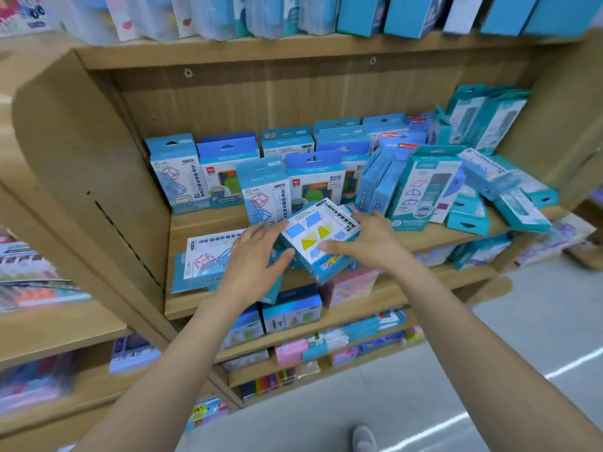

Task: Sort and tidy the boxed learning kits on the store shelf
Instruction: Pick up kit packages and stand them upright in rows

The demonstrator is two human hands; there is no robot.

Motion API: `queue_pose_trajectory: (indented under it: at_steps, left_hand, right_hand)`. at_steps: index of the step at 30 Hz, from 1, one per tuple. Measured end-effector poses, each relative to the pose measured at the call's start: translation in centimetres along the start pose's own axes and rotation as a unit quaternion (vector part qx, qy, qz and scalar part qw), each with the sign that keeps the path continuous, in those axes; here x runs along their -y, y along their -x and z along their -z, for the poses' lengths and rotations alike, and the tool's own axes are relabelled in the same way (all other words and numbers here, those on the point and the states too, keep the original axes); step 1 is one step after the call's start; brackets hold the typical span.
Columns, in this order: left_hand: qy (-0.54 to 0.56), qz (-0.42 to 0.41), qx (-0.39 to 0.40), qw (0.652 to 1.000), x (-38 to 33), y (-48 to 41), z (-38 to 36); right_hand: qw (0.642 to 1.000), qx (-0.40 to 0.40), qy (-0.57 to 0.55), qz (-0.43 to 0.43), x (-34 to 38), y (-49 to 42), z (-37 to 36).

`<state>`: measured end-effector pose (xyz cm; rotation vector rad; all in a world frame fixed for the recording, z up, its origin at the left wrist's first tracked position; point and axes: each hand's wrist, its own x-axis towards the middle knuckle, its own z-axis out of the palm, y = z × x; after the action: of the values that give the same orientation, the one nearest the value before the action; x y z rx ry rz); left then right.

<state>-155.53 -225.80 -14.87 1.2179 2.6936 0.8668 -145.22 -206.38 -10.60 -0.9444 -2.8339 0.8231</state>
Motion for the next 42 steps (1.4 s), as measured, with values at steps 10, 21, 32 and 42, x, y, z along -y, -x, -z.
queue_pose_trajectory:
  at_steps: [10, 21, 32, 42]
  left_hand:
    - [0.062, 0.007, -0.085, 0.994, -1.3, -0.6, -0.2]
    - [0.489, 0.170, -0.041, 0.855, -7.2, -2.4, 2.0]
    - [0.471, 0.180, -0.054, 0.862, -3.9, -0.8, 4.2]
    - [0.494, 0.161, -0.086, 0.850, -0.4, 1.2, 5.8]
  right_hand:
    - [0.917, -0.104, -0.384, 0.011, -1.3, -0.5, 0.8]
    - [0.902, 0.009, -0.306, 0.304, 0.8, 0.6, 1.3]
    - [0.940, 0.049, -0.279, 0.192, 1.8, -1.1, -1.3]
    - [0.911, -0.005, -0.377, 0.166, 4.7, -0.7, -3.5]
